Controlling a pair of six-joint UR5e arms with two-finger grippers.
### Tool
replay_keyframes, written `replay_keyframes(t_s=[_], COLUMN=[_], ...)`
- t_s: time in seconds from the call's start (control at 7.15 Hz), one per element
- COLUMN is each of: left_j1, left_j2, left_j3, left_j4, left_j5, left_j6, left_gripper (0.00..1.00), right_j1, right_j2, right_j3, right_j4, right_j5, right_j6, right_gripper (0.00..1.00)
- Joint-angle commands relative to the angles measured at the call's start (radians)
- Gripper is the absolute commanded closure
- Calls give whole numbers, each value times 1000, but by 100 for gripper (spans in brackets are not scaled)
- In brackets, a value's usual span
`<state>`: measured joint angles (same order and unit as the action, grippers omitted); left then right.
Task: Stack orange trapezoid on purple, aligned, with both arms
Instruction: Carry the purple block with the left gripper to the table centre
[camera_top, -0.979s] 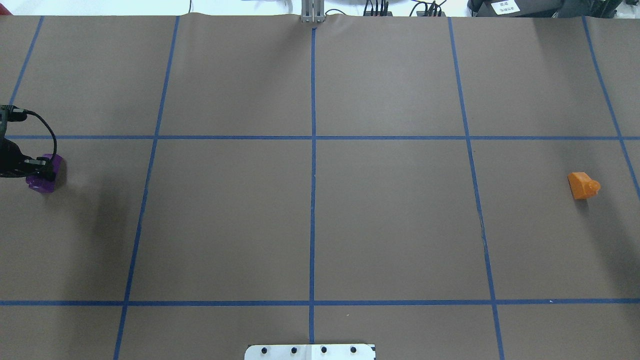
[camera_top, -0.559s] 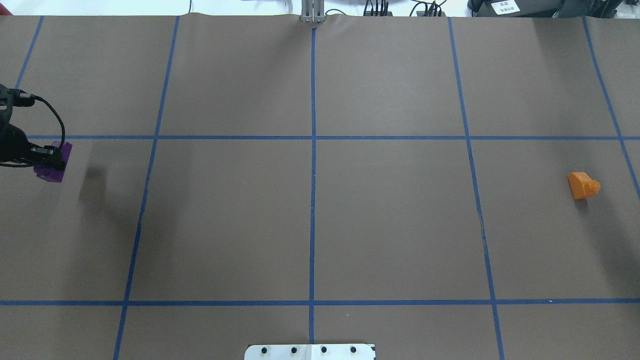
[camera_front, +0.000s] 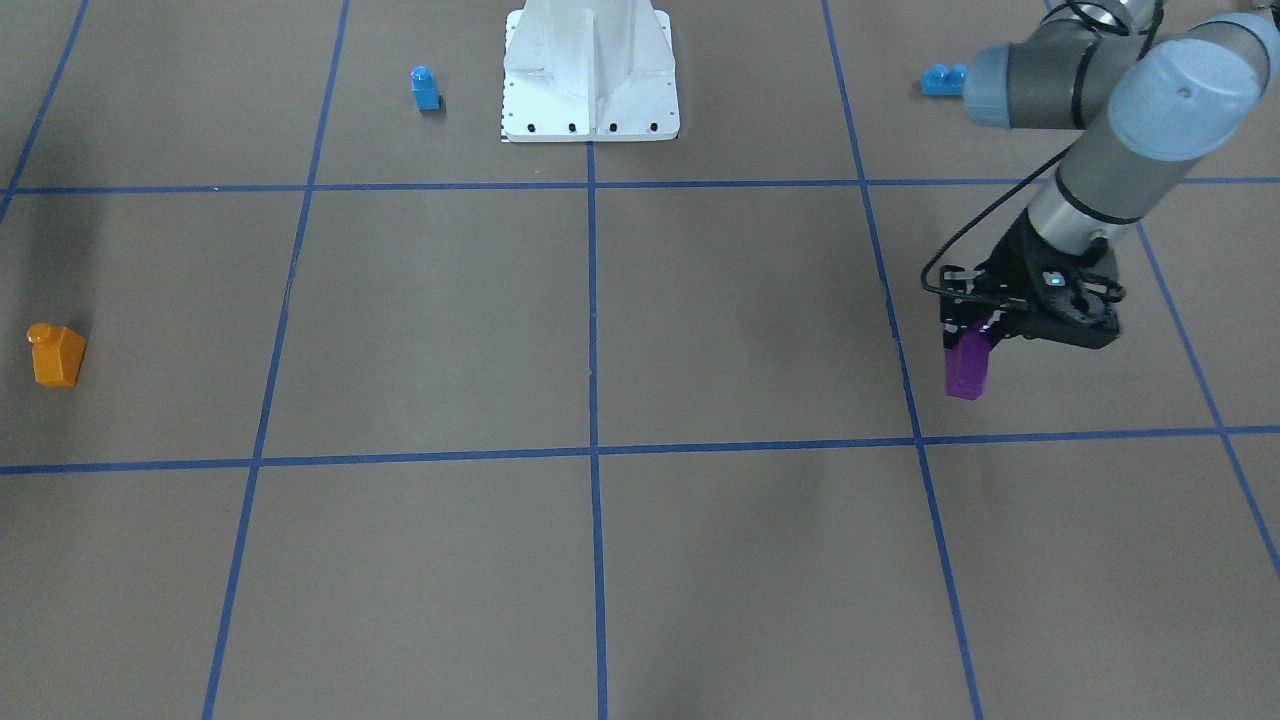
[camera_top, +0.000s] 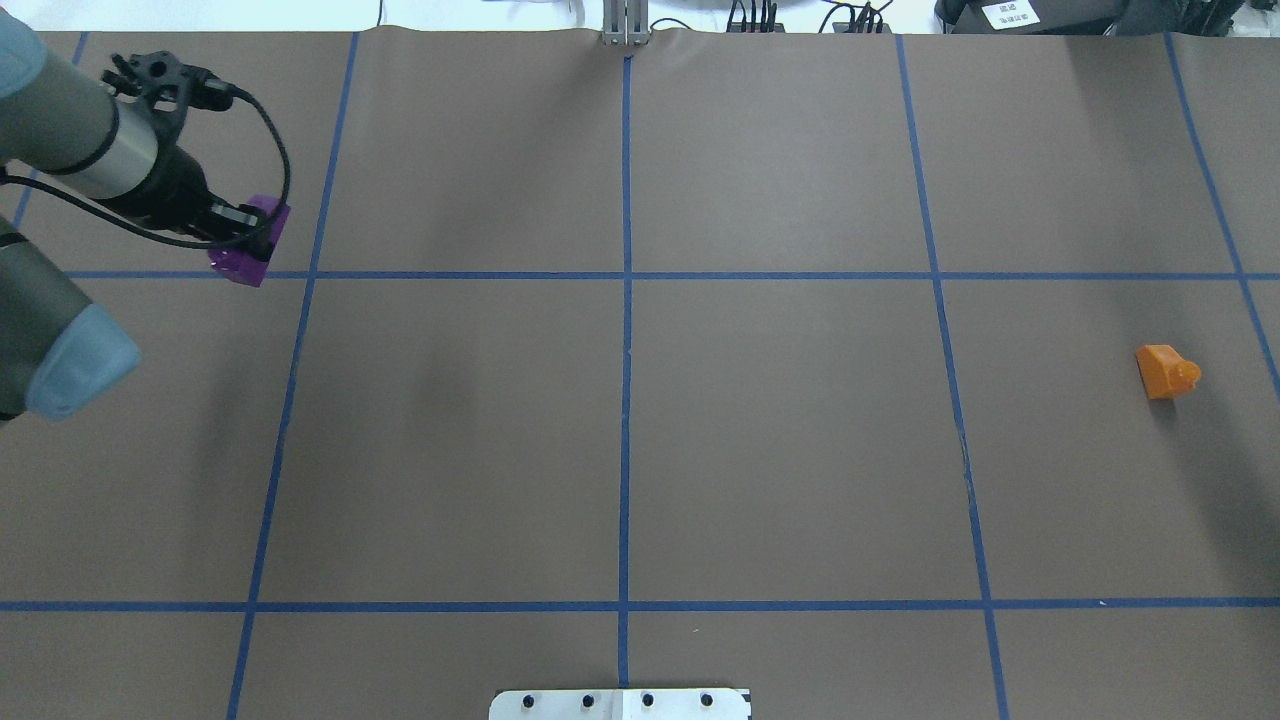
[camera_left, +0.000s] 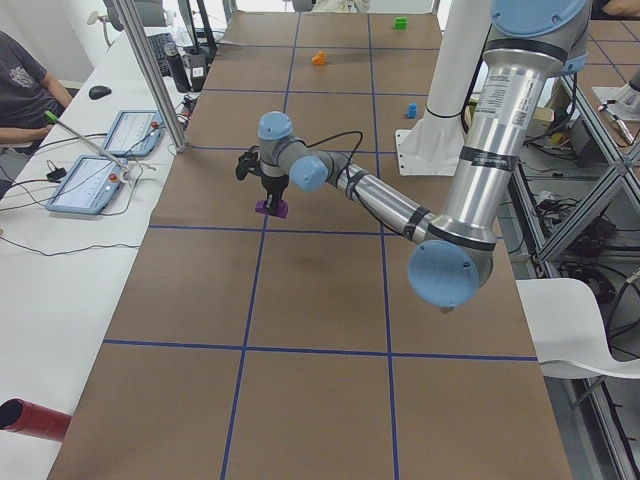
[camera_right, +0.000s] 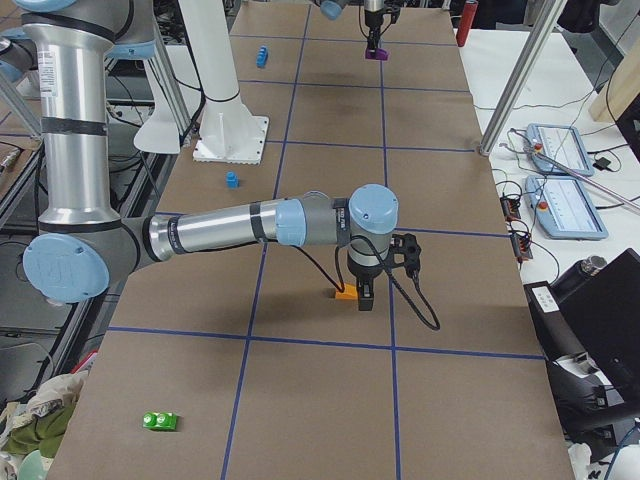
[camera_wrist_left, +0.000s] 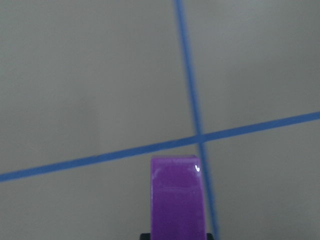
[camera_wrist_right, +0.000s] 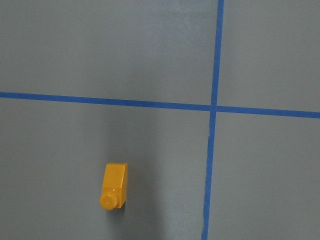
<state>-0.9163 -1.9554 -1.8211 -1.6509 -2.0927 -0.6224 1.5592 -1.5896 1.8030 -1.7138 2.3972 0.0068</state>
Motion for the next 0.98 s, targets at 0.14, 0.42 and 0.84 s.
replay_keyframes(t_s=[0.14, 0.42, 0.84], left_j1=[250, 330, 367], left_j2=[-251, -437, -577], left_j3=[41, 234, 481], left_j4=[128, 126, 41], left_j5=[170, 216, 235], left_j6=[-8, -2, 1], left_gripper=[100, 100, 100], right_j1=[-1, -1, -4], right_j2=[-1, 5, 13], right_j3=[-1, -7, -7], right_j4=[-1, -1, -3], right_j5=[8, 8, 10], right_j6=[2, 4, 11], right_gripper=[0, 0, 0])
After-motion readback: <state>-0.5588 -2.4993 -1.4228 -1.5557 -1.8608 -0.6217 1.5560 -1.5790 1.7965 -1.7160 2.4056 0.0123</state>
